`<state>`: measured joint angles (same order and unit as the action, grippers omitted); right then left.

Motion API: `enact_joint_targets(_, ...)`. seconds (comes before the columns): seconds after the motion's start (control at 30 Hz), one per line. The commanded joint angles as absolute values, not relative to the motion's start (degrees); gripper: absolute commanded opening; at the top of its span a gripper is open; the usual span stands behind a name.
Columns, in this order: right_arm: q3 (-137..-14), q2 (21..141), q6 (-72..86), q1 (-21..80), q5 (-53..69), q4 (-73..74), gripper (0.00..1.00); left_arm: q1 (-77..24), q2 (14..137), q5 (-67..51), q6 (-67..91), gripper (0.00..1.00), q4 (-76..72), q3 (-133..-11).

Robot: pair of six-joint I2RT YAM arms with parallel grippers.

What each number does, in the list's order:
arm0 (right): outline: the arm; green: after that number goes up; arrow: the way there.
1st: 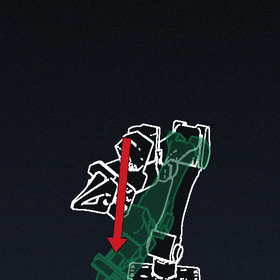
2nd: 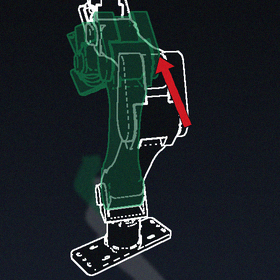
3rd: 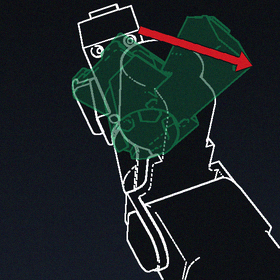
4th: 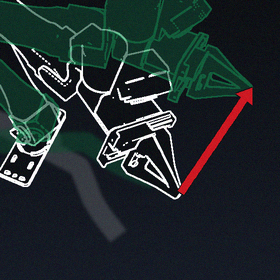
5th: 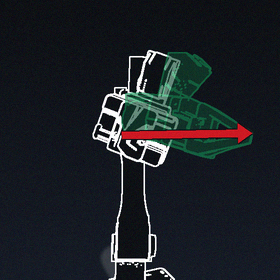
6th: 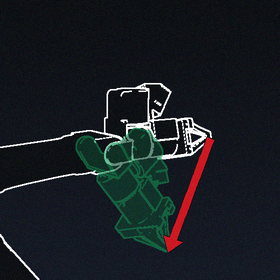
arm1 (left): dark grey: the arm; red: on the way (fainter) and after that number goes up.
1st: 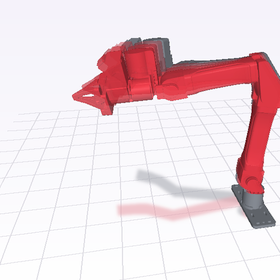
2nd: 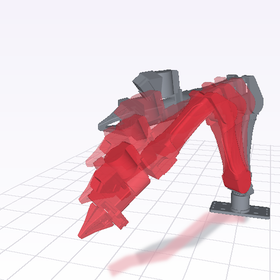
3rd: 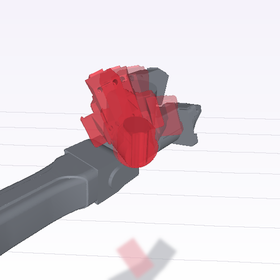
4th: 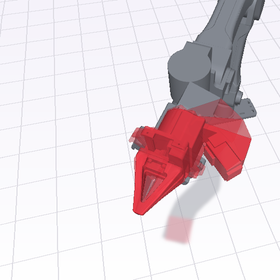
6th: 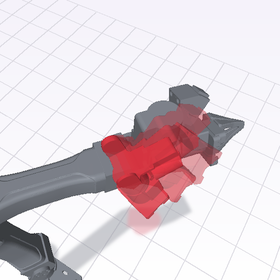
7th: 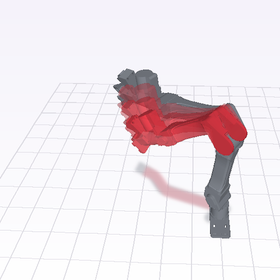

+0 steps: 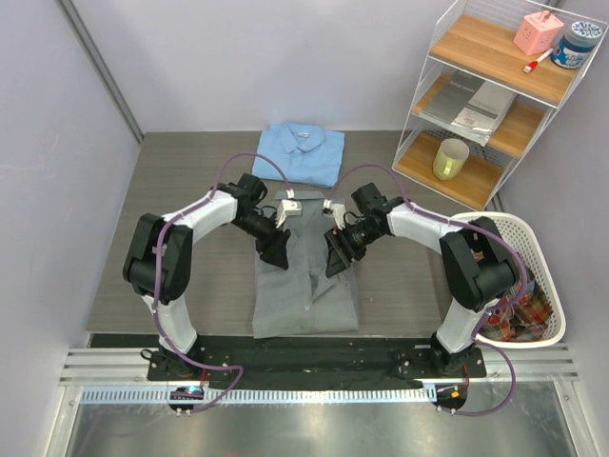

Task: Fold and stack the long sleeve shirts
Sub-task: Fold the shirt

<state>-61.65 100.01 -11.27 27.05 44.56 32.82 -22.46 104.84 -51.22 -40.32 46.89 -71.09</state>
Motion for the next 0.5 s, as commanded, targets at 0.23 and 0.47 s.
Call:
enact_joint_targets(0.23, -63.5, 98.6, -4.7, 27.2, 40.4, 24.5, 0.22, -26.5, 106.6, -52.3, -47.5, 0.63, 46.9, -76.3)
enact_joint_targets(0.47, -63.2, 99.2, -3.0, 27.1, 38.5, 24.5, 0.01, -28.5, 109.3, -51.6, -48.3, 0.64, 49.0, -79.4)
